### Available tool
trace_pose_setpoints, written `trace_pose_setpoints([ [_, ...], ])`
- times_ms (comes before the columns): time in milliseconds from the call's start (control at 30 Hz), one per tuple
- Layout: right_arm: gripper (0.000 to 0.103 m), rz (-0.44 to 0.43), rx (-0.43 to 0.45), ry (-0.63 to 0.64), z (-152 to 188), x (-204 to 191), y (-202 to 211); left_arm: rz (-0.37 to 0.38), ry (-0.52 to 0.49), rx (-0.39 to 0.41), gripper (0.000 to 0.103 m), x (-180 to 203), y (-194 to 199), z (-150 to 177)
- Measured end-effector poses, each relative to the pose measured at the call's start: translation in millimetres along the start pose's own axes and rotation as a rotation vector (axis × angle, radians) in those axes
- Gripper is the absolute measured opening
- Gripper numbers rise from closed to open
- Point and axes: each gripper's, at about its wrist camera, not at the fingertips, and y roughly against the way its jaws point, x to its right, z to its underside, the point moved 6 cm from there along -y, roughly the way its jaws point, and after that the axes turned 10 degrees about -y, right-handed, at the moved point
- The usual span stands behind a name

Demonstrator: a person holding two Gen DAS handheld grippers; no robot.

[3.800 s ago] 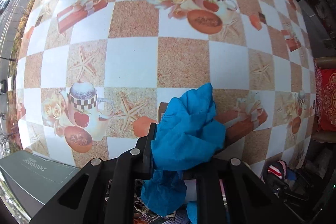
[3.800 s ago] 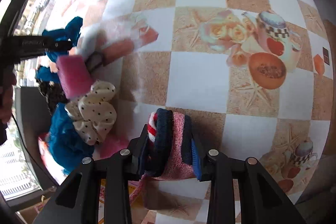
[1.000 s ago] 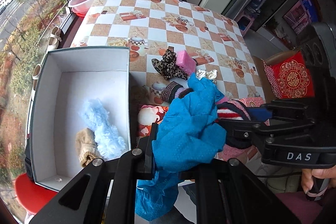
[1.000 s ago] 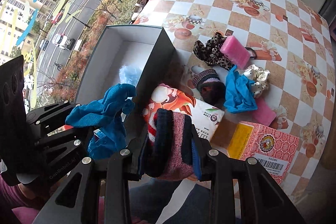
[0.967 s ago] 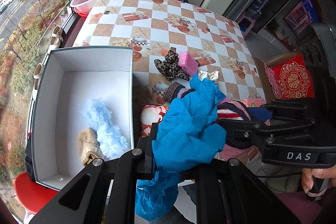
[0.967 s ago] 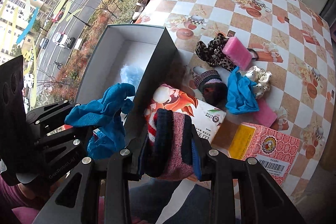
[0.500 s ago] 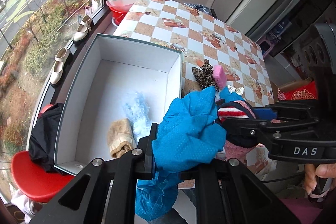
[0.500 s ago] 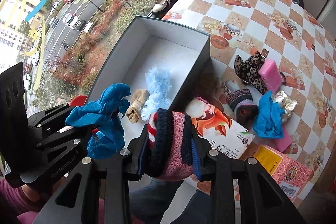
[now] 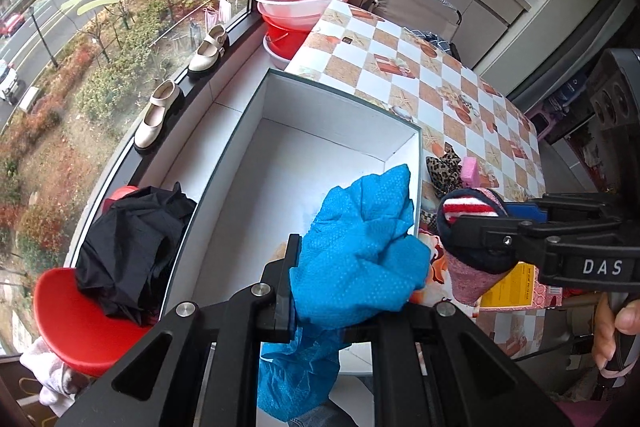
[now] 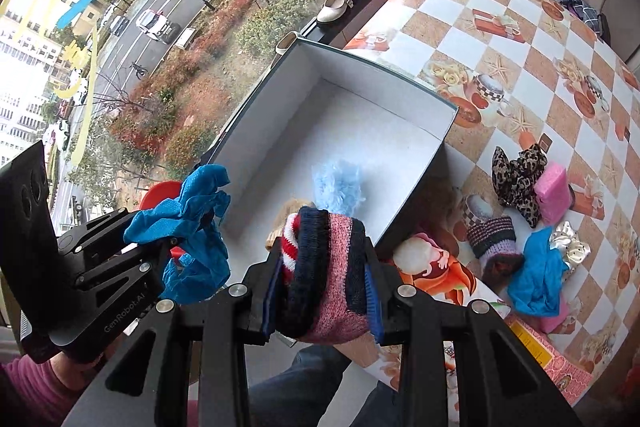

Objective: Organize soft objects
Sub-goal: 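Lift the blue cloth and striped hat and carry them over the white box, then open both tools to drop the cloth and hat into the white box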

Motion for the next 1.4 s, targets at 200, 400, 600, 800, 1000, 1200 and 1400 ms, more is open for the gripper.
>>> trace_pose_setpoints([
  [200,0.036,0.008,-0.012,0.004,-14,-7,-9,-0.009,0.013,-0.012,0.014,-10,-12,-6],
  [400,0.036,0.01,-0.019,-0.016,-30,-10,-17,-0.012,0.013,-0.014,0.014,-12,-22,-18],
  [600,0.036,0.036,-0.017,-0.008,-44,-10,-24,-0.028,0.017,-0.03,0.014,-16,-37,-33],
  [800,0.036,0.049,-0.016,-0.011,-54,-7,-30,-0.041,0.019,-0.046,0.015,-18,-45,-39],
  [1000,0.036,0.047,-0.008,-0.02,-59,-6,-30,-0.026,0.018,-0.065,0.044,-14,-51,-42],
  [1200,0.077,0.062,0.017,-0.027,-64,-2,-25,-0.009,0.031,0.023,0.094,-13,-43,-48],
  [1400,0.101,0.064,0.055,-0.09,-71,14,-13,0.006,0.093,0.038,0.103,-21,-43,-52],
])
